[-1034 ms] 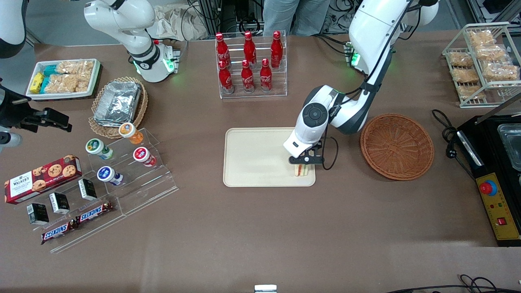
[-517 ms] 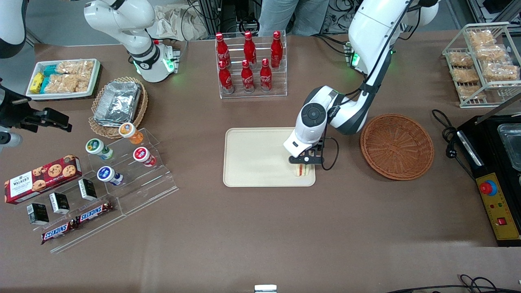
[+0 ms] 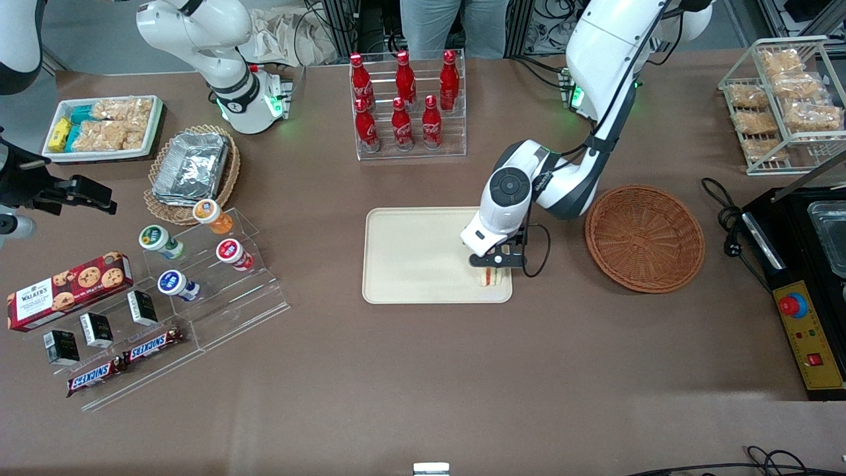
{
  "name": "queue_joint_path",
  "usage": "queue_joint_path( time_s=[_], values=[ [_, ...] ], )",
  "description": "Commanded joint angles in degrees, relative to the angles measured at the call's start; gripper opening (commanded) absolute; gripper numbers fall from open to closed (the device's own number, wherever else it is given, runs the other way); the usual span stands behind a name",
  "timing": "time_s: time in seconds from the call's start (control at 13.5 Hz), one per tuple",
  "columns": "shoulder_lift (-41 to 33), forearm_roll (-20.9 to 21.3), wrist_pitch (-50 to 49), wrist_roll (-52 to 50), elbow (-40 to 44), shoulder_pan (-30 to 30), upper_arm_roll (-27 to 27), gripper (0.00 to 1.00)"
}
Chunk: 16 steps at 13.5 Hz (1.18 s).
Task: Place sandwich from basket to tray
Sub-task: 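Open the left gripper to release the sandwich and raise away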
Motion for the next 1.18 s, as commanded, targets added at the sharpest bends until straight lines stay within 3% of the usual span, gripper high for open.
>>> queue_joint_path(
  time_s=[0.0,0.37,0.66,0.81,1.11],
  values=[
    [-4.8,0.4,-4.0,-1.6,0.1,0.2,0.4,1.00],
    [-11.6,-0.4,-15.7,2.9,5.4,5.5,2.0,1.00],
    [-14.1,-5.8,-31.9,19.0,14.1,15.5,2.1,1.00],
    [-15.7,-5.7,-39.1,24.9,16.8,20.9,2.2,1.00],
    [-21.6,-5.1,-43.7,32.7,16.4,29.7,2.4,1.00]
  ],
)
